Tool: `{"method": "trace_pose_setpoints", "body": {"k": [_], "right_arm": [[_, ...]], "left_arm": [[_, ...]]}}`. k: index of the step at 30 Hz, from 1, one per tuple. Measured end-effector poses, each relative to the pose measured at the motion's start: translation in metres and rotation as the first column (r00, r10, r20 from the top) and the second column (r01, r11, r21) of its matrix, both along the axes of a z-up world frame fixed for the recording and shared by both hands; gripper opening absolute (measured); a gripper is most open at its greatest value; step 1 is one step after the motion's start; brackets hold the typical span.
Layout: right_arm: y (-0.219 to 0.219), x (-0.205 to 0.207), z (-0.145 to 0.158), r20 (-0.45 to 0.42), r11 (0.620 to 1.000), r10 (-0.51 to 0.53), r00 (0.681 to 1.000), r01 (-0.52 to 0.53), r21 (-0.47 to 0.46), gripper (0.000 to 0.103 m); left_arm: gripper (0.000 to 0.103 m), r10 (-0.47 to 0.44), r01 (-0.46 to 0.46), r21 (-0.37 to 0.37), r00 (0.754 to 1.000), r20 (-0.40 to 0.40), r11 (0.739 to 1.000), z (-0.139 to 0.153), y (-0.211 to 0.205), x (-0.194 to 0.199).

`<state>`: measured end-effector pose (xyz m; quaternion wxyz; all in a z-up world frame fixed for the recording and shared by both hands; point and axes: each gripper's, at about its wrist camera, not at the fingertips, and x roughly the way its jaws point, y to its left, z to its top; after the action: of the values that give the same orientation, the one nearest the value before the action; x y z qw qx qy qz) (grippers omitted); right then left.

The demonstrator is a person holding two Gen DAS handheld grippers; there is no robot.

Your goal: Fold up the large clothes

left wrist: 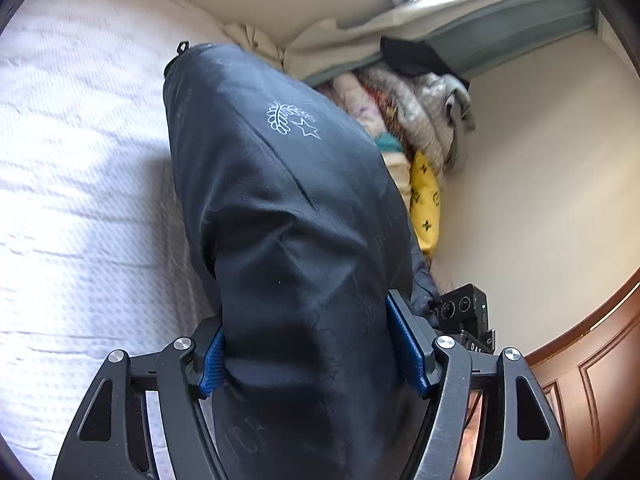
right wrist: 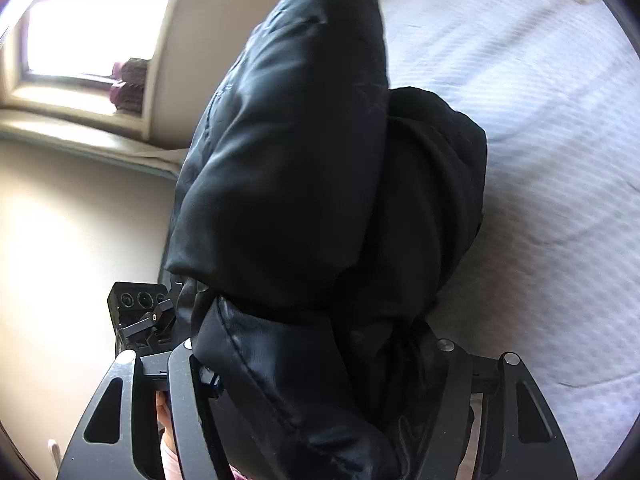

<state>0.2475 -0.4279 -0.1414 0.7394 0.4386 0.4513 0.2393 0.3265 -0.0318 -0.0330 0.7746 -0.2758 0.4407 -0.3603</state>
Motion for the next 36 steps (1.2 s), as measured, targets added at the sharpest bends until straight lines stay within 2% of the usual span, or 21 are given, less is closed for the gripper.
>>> {"method": "trace_pose_setpoints", "body": {"k": [4,9,15,18,19,21,23,25,29,33,35,36], "right_arm": [[0.023,0.012,0.012,0.040,0.999,0.035,0.999,-0.036,0.021,0.063],[0.061,0.028,0.014,0.050,0.994,0.097,0.994,-0.099,0.043,0.063],[0.123,0.045,0.009,0.036,0.983,0.181,0.983,-0.182,0.018,0.063],[0.148,0.049,-0.001,-0.004,0.977,0.208,0.978,-0.208,-0.041,0.065],[0.155,0.049,-0.005,-0.027,0.975,0.207,0.978,-0.208,-0.073,0.071],[0.164,0.047,-0.010,-0.051,0.968,0.203,0.978,-0.208,-0.138,0.078],[0.168,0.044,-0.009,-0.063,0.959,0.196,0.979,-0.205,-0.194,0.090],[0.172,0.041,-0.003,-0.075,0.947,0.192,0.978,-0.205,-0.246,0.094],[0.162,0.031,0.014,-0.092,0.939,0.153,0.984,-0.174,-0.297,0.094],[0.142,0.014,0.045,-0.030,0.929,0.086,0.996,-0.091,-0.359,0.094],[0.140,0.000,0.068,0.058,0.895,0.057,0.997,-0.025,-0.444,0.094],[0.141,-0.009,0.084,0.117,0.858,0.049,0.992,0.018,-0.513,0.093]], "left_arm": [[0.073,0.048,-0.047,-0.016,0.999,0.013,0.999,0.010,0.035,-0.001],[0.073,0.125,-0.125,-0.003,0.992,0.016,0.992,0.014,0.085,-0.007],[0.073,0.211,-0.210,0.042,0.977,-0.025,0.977,0.000,0.142,-0.012],[0.077,0.246,-0.238,0.096,0.965,-0.091,0.967,-0.024,0.162,-0.011],[0.079,0.256,-0.242,0.119,0.959,-0.125,0.963,-0.035,0.168,-0.012],[0.085,0.274,-0.252,0.151,0.951,-0.142,0.956,-0.044,0.177,-0.015],[0.091,0.289,-0.262,0.207,0.951,-0.114,0.943,-0.043,0.181,-0.021],[0.094,0.300,-0.270,0.276,0.951,-0.071,0.923,-0.036,0.181,-0.027],[0.094,0.315,-0.284,0.327,0.948,-0.044,0.901,-0.026,0.172,-0.031],[0.094,0.326,-0.302,0.391,0.945,0.007,0.869,-0.014,0.165,-0.038],[0.094,0.325,-0.309,0.431,0.945,0.038,0.848,-0.009,0.160,-0.040],[0.094,0.324,-0.313,0.460,0.944,0.057,0.831,-0.005,0.157,-0.042]]}}
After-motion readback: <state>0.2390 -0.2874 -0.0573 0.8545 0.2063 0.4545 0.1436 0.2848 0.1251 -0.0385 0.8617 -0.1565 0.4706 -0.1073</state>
